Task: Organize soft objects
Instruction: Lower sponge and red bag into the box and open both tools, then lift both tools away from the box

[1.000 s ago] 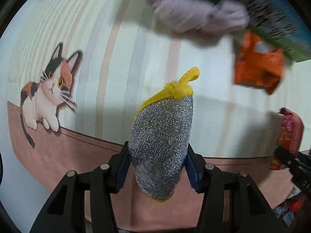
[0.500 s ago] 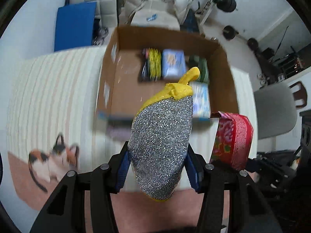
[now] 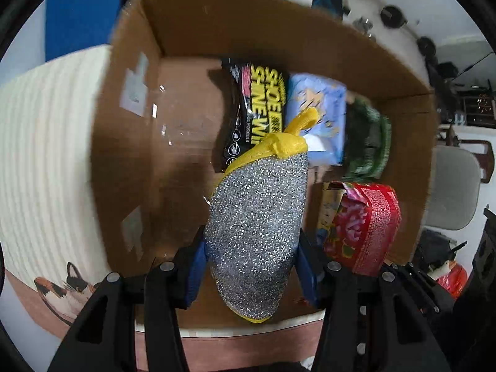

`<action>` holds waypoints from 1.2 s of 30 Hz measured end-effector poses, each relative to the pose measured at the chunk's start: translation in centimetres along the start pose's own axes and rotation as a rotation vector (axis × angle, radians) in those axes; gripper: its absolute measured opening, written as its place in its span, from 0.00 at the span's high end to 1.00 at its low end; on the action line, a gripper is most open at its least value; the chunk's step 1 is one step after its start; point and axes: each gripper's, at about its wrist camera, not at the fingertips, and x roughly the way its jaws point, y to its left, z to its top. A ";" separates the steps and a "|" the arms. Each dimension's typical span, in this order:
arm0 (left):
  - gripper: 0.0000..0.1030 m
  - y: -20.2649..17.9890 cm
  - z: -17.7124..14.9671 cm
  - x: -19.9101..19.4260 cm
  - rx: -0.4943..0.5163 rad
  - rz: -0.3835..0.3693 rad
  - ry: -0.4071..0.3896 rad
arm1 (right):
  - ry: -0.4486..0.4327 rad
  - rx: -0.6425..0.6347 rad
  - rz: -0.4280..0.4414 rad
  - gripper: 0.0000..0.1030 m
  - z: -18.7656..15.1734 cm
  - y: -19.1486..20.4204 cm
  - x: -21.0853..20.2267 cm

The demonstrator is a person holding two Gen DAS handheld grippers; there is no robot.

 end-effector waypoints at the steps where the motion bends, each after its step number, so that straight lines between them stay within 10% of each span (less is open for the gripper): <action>1: 0.53 0.1 0.4 0.8 -0.003 -0.001 0.021 | 0.009 0.001 -0.006 0.54 0.3 -0.1 0.6; 19: 0.49 1.2 1.2 4.8 -0.013 0.026 0.174 | 0.112 -0.022 -0.083 0.47 2.8 0.9 5.1; 29: 0.13 0.4 -0.7 0.6 0.040 0.145 0.024 | 0.059 -0.037 -0.158 0.01 3.0 1.6 2.3; 36: 0.02 -1.8 -4.1 -2.4 0.104 0.213 -0.095 | -0.005 -0.035 -0.184 0.00 1.4 0.8 0.6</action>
